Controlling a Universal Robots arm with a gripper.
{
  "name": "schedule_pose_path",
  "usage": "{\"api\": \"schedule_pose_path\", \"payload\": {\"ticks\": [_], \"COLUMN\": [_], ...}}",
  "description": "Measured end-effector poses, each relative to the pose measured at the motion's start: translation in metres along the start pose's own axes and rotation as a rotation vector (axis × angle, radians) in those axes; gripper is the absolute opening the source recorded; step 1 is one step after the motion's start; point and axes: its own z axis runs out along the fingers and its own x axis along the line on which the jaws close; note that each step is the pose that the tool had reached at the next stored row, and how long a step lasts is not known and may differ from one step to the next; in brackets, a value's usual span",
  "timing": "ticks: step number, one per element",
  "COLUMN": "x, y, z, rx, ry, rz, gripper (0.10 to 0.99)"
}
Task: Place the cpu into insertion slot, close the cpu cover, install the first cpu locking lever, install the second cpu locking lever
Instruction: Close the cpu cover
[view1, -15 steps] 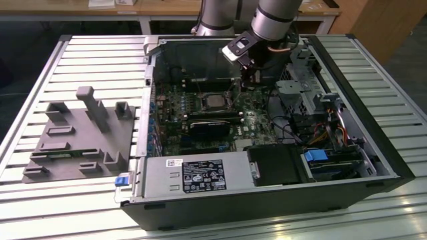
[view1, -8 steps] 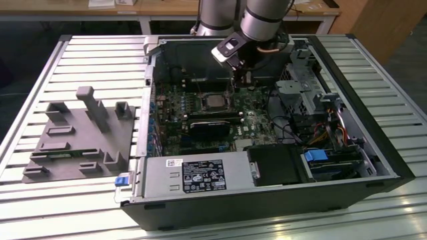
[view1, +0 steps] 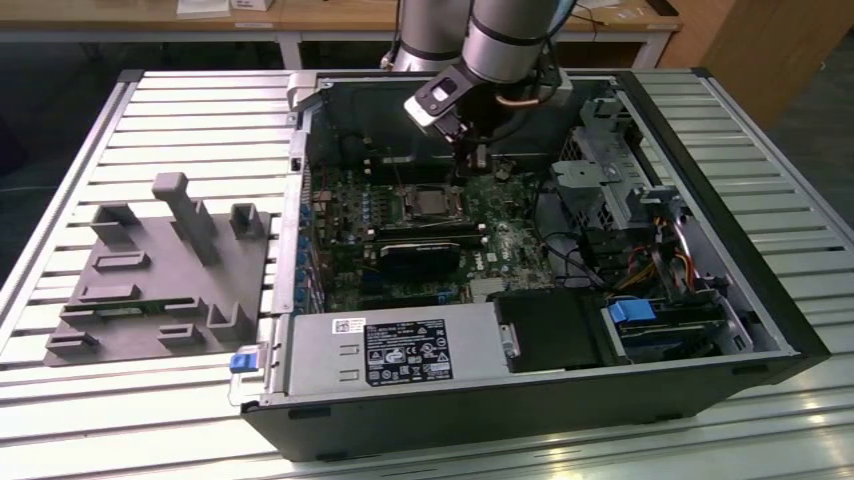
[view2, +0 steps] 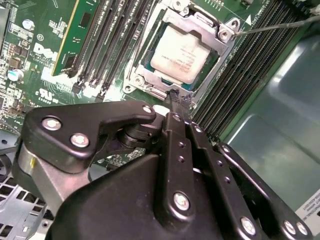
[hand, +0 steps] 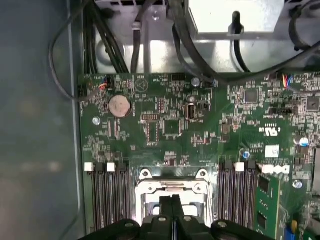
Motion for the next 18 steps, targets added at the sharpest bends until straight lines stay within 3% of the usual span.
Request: {"api": "schedule_pose_path", "payload": {"ticks": [6, 8, 12, 18], "x": [-0.0005, -0.0008, -0.0013, -0.0021], "y": [-0.0132, -0.0191, -0.0328, -0.0452], "z": [0.0036, 0.0052, 0.0086, 0.0146], "rx": [-0.055, -0.069, -0.087, -0.099], "ry": [0.0019, 0.0022, 0.003, 0.0031], "rz": [-0.002, -0.003, -0.003, -0.004], "gripper": [0.102, 0.102, 0.102, 0.102]}}
